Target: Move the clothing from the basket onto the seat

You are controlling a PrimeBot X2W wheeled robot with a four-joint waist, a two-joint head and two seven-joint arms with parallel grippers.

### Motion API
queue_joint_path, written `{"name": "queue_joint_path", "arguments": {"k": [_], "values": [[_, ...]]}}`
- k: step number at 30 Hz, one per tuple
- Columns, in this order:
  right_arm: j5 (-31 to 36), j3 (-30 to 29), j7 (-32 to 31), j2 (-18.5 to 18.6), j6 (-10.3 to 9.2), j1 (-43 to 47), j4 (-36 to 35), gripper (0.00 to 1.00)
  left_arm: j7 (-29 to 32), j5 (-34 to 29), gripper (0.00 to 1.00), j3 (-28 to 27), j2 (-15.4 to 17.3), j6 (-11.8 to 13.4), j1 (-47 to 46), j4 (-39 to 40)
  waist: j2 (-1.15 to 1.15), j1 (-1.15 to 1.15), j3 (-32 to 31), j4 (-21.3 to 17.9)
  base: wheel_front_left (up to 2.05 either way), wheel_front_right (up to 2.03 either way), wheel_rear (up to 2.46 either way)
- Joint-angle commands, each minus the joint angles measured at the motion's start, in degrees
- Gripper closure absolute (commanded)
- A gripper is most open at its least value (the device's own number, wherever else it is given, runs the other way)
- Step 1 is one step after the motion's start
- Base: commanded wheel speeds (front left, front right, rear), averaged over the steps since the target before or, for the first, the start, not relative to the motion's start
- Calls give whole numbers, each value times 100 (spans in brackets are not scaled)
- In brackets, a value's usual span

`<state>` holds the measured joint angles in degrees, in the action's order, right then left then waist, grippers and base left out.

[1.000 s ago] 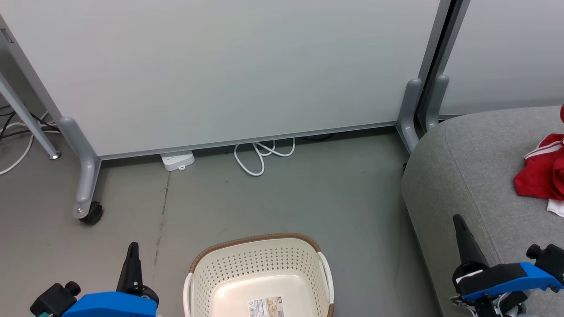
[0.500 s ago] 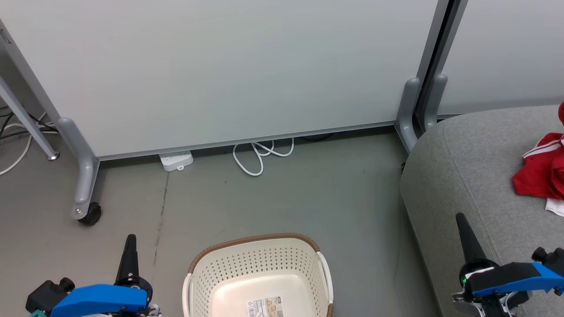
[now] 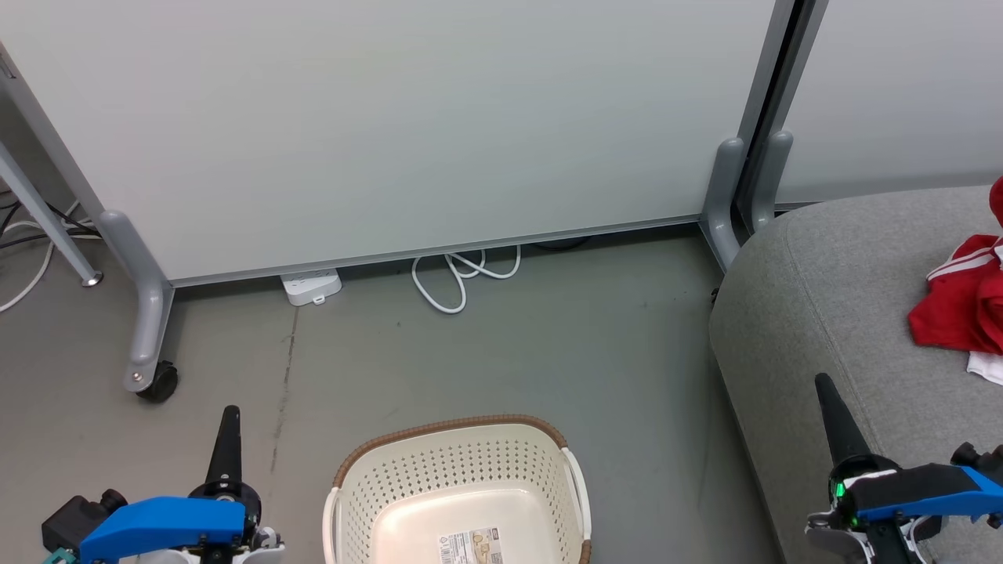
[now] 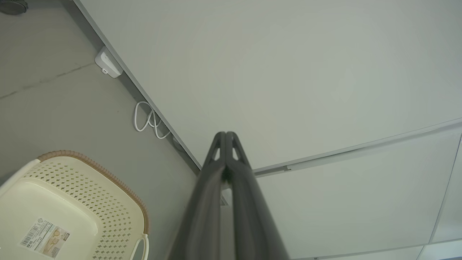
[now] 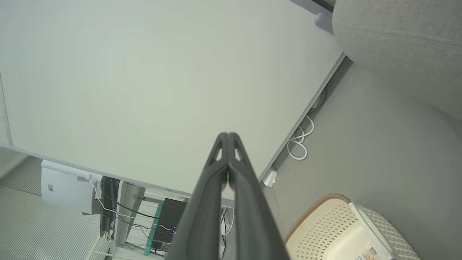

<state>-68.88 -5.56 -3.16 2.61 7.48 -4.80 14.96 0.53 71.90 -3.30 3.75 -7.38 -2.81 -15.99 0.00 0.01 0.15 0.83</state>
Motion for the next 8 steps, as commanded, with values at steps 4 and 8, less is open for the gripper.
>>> {"name": "queue_joint_path", "arguments": {"k": [4,8], "values": [[-353,-21,-58,35,2,-134,-72,100,103,299,100,-85,0,-13,-171,83,0,-1,0,-8,0,0,0],[-558,-29,-88,35,2,-142,-77,100,159,478,100,-110,-6,-13,-184,94,0,-1,1,-15,0,0,0]]}}
